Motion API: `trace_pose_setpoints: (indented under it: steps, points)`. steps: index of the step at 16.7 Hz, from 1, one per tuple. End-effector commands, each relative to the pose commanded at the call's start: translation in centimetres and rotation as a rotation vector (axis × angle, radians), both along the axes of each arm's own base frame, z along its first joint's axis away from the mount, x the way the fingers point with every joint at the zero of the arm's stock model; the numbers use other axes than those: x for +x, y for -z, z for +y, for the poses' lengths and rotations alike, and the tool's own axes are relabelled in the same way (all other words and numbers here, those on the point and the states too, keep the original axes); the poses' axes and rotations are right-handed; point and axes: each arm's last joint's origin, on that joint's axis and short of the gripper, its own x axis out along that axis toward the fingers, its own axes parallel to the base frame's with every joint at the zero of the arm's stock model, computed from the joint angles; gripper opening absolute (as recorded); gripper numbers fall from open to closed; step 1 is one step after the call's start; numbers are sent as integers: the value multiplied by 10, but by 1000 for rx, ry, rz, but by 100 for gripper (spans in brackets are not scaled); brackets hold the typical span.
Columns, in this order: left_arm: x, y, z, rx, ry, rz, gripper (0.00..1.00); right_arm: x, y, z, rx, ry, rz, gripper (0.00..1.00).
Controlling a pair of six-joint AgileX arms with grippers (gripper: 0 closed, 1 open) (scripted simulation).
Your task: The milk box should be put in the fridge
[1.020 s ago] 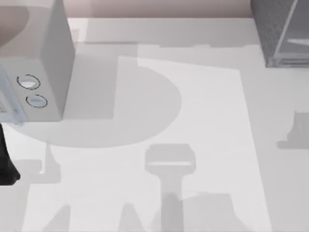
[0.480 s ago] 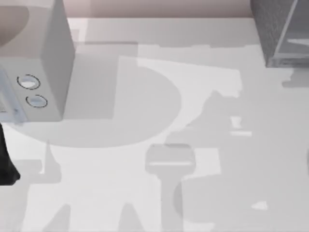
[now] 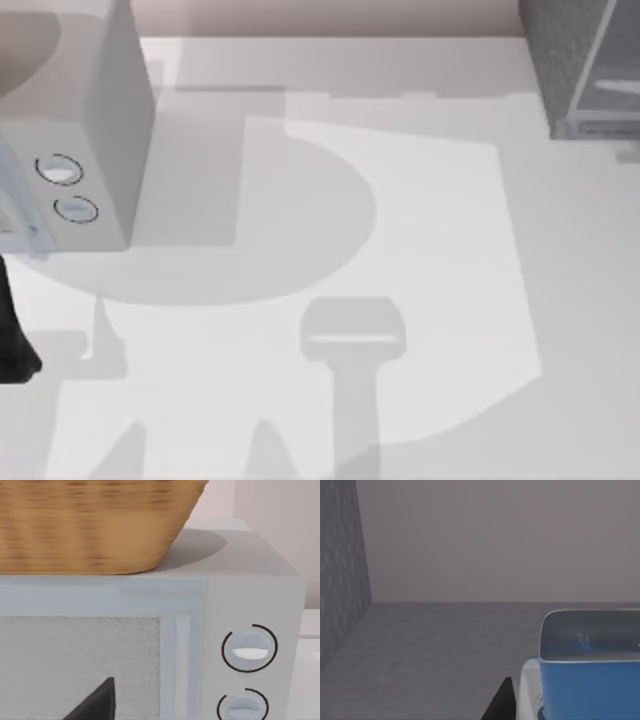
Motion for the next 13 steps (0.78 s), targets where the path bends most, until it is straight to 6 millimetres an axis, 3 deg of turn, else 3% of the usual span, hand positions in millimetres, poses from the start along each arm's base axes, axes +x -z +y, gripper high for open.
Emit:
trace_pose_setpoints:
  steps: [9,13]
  points:
    - [0,0,0,0,0,0,100,7,12,-1,7,-5,12,0]
    - [0,0,0,0,0,0,100,38,16,-3,7,-4,34,0]
